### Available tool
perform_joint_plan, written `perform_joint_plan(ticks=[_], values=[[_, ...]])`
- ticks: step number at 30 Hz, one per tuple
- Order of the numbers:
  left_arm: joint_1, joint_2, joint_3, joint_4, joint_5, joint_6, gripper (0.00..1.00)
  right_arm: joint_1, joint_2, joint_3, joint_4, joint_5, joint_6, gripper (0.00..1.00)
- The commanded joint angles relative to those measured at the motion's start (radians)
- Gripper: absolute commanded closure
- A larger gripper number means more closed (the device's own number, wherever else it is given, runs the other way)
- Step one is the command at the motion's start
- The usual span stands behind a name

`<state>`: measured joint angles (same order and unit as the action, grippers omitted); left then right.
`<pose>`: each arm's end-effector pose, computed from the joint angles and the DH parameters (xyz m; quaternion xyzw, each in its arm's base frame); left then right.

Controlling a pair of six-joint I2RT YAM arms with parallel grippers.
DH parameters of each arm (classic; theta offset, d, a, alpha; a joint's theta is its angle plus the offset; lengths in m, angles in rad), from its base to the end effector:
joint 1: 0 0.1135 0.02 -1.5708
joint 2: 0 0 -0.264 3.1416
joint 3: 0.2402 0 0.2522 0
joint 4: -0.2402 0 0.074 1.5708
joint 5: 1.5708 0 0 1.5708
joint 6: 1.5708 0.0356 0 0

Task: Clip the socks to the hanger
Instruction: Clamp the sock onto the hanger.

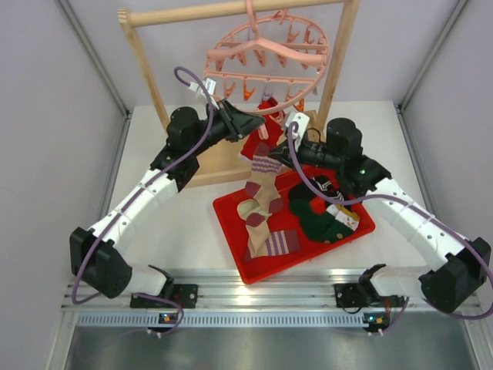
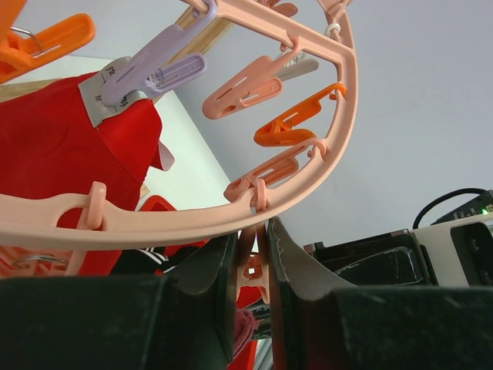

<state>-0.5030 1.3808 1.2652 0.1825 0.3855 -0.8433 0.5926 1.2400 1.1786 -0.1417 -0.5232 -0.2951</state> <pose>0.2802 -0.1694 0.4112 0.0244 0.6844 -0.5492 0.4789 0.2266 0.1740 0.3869 -0.4691 0.6061 0.2887 0.5738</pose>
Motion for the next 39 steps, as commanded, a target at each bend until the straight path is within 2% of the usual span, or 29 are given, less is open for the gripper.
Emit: perform_joint_plan(ticks=[1, 27, 39], values=[[-0.014, 0.008, -0.021, -0.008, 0.13, 0.0, 1.0, -0.016, 0.009, 0.069, 0.067, -0.044, 0.007, 1.0], [-0.014, 0.014, -0.032, -0.023, 0.193, 0.024, 1.0, -0.07, 0.075, 0.141, 0.06, -0.095, 0.01, 1.0], [-0.012, 0.014, -0.026, -0.058, 0.17, 0.066, 1.0, -0.082, 0.064, 0.168, 0.071, -0.159, 0.024, 1.0]])
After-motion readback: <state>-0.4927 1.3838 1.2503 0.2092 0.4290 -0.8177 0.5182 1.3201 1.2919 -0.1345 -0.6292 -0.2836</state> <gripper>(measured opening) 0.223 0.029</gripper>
